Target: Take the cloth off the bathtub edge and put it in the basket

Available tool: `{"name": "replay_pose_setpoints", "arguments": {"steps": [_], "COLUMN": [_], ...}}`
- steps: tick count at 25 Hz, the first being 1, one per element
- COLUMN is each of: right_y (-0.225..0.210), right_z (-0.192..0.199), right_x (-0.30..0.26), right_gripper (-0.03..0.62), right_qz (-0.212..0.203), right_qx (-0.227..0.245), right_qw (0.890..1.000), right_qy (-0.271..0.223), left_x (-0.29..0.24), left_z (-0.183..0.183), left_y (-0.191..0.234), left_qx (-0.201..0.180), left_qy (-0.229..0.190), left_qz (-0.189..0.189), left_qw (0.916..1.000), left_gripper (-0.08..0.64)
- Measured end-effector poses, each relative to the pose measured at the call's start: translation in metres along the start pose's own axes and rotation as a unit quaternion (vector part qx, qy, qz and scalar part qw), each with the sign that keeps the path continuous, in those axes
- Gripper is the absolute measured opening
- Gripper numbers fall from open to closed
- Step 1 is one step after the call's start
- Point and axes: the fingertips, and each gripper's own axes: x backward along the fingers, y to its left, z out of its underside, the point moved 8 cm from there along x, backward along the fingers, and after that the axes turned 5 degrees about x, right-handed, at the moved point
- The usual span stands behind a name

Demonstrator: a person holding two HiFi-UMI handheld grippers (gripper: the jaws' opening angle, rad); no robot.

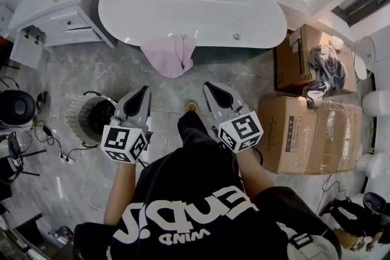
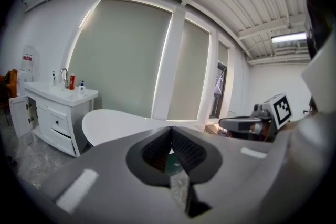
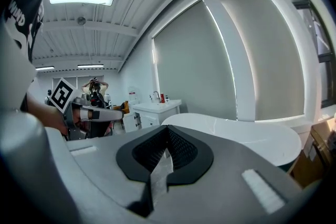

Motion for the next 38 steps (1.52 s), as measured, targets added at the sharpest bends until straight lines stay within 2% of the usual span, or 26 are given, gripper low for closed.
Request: {"name": "replay_pose_setpoints", "arguments": {"steps": [5,10,17,22,28,34,38], "right_y": [-0.039,-0.074,-0.118,-0.143,-0.155,-0.160,-0.158], "right_z": [-0.025,-0.032,-0.050,-0.056,-0.050,-0.061,-0.070], "right_x": [-0.034,-0.064,-0.110,-0.131,-0.157,-0.191,-0.210], "right_gripper": [0.005,0.005,0.005,0.005,0.005,0.005,0.005], "right_qz": [0.003,-0.007,-0.025,-0.054,-0.062,-0.046,-0.032], "right_qx": [-0.003,-0.006,-0.002,-0.005,-0.017,-0.009,0.000], "right_qw": [1.000,1.000,1.000,0.999,0.998,0.999,0.999], "right_qy": [-0.008,0.005,0.004,0.004,0.016,0.006,-0.002], "left_x": [-0.041,-0.076,-0.124,-0.158,-0.177,-0.205,-0.216], "left_z": [-0.025,-0.043,-0.065,-0.077,-0.084,-0.104,-0.115], "left_y": [0.013,0.017,0.041,0.051,0.069,0.099,0.114], "left_qx": [-0.001,-0.001,0.000,0.004,0.015,-0.017,-0.021], "left_qy": [-0.010,-0.033,-0.027,-0.027,-0.025,-0.017,-0.022], "left_qz": [0.021,0.048,0.029,0.016,0.009,0.034,0.045], "left_qw": [0.9997,0.9983,0.9992,0.9995,0.9995,0.9991,0.9985], "left_gripper": [-0.006,-0.006,-0.006,-0.006,-0.006,-0.006,-0.006]}}
